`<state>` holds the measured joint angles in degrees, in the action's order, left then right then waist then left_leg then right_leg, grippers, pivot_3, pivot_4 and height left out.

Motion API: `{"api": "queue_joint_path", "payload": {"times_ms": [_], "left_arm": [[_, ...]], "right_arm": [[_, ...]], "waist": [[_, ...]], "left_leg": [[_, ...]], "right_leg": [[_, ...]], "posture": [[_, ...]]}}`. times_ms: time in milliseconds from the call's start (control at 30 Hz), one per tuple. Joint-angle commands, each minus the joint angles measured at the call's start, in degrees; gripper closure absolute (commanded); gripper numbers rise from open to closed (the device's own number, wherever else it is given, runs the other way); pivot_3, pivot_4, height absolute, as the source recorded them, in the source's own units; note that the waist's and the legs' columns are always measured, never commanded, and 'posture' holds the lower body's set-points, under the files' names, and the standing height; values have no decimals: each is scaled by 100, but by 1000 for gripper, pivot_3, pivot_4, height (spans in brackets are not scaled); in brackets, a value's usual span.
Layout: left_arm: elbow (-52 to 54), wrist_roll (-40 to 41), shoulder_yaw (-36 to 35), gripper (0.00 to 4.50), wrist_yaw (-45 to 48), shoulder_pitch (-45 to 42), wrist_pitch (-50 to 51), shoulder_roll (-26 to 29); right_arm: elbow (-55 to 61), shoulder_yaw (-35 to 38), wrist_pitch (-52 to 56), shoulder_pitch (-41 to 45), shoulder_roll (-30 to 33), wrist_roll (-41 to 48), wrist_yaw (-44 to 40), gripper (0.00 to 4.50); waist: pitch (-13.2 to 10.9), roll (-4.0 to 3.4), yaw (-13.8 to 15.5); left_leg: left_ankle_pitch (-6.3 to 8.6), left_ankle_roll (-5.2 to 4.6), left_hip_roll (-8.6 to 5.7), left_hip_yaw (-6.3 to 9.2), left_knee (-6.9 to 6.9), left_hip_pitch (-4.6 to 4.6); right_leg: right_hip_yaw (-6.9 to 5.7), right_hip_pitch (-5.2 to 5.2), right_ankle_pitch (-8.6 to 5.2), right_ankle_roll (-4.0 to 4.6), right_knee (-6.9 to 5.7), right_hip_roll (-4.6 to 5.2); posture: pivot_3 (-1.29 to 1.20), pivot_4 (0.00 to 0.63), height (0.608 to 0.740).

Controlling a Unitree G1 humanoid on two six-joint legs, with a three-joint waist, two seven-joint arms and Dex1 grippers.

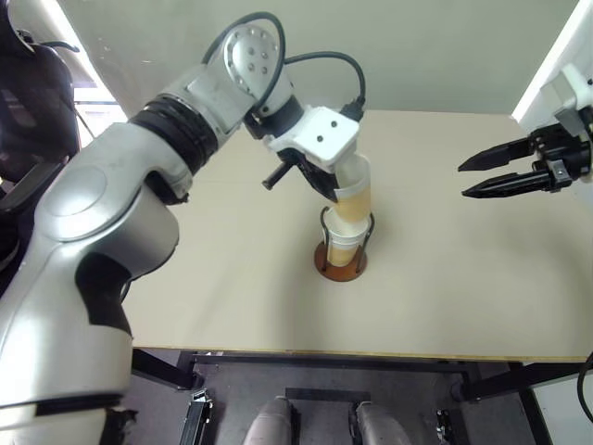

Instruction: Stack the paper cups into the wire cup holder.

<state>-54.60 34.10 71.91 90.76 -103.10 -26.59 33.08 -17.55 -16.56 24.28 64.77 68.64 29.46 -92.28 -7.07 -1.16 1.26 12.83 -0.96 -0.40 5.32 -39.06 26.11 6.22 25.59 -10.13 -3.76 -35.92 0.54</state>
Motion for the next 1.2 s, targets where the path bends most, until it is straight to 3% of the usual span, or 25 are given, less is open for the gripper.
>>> {"api": "queue_joint_path", "payload": {"times_ms": [33,1200], "left_arm": [[-92,-50,8,4484,174,-41,-212,7],[-830,-781,-215,4484,174,50,-990,-601]], "right_arm": [[64,153,-41,136,33,0,-22,2503],[339,628,43,-153,-36,-274,-22,2503]], "waist": [[0,0,2],[-1,0,23]], "left_leg": [[0,0,-2,-2,1,-1],[1,0,0,3,0,1]], "right_leg": [[-2,0,0,0,0,-2],[1,-2,3,-6,2,6]], "posture": [[0,150,740],[0,150,740]]}}
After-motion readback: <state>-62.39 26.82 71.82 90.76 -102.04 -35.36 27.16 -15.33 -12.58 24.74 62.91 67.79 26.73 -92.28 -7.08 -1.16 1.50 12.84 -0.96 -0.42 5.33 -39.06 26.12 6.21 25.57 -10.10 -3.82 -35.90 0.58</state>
